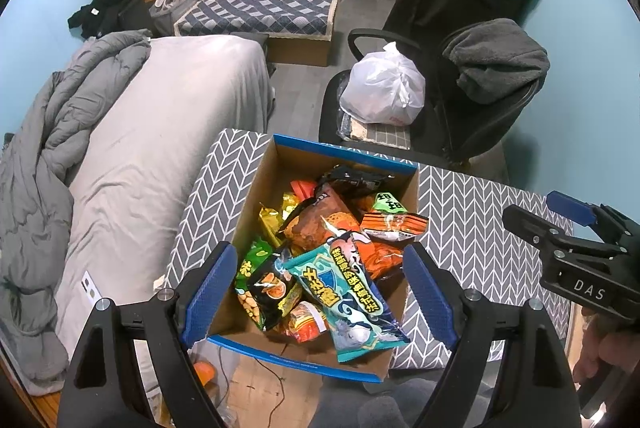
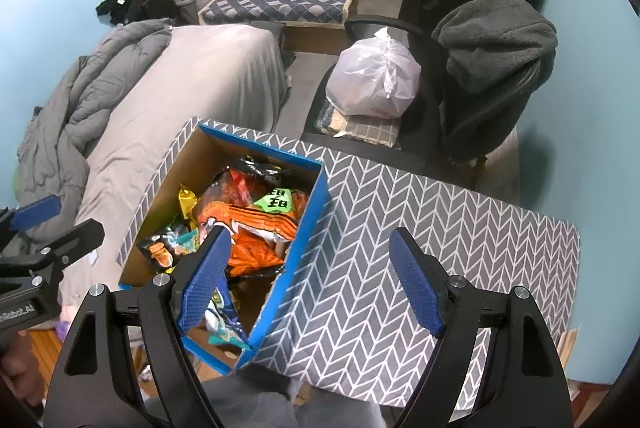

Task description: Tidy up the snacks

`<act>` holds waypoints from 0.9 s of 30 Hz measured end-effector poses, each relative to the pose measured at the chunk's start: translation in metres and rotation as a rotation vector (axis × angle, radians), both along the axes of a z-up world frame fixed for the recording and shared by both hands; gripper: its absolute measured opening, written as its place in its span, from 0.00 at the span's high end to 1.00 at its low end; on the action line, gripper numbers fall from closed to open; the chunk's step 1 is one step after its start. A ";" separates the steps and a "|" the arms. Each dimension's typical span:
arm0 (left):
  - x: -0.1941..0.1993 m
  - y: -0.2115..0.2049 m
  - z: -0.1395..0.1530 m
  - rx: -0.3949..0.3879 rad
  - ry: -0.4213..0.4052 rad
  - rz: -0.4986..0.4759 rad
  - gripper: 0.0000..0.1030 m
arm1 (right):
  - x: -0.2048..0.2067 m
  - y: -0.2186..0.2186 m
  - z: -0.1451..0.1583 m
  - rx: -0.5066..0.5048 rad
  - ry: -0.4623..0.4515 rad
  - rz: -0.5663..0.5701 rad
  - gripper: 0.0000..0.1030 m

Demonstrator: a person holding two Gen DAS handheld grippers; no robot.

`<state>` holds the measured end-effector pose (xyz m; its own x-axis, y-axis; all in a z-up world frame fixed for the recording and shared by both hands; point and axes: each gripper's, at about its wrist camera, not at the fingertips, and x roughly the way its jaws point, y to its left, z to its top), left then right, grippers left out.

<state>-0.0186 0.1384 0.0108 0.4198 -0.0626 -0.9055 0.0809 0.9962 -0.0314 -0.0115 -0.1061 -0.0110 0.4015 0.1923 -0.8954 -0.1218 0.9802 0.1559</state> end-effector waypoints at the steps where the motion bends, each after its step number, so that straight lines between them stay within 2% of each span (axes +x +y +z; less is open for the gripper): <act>1: 0.001 -0.001 0.000 0.001 0.002 0.000 0.16 | 0.001 -0.001 0.000 -0.001 0.001 0.001 0.21; 27: 0.011 -0.019 0.004 -0.023 0.007 0.030 0.16 | 0.015 -0.021 0.002 -0.014 0.011 0.035 0.21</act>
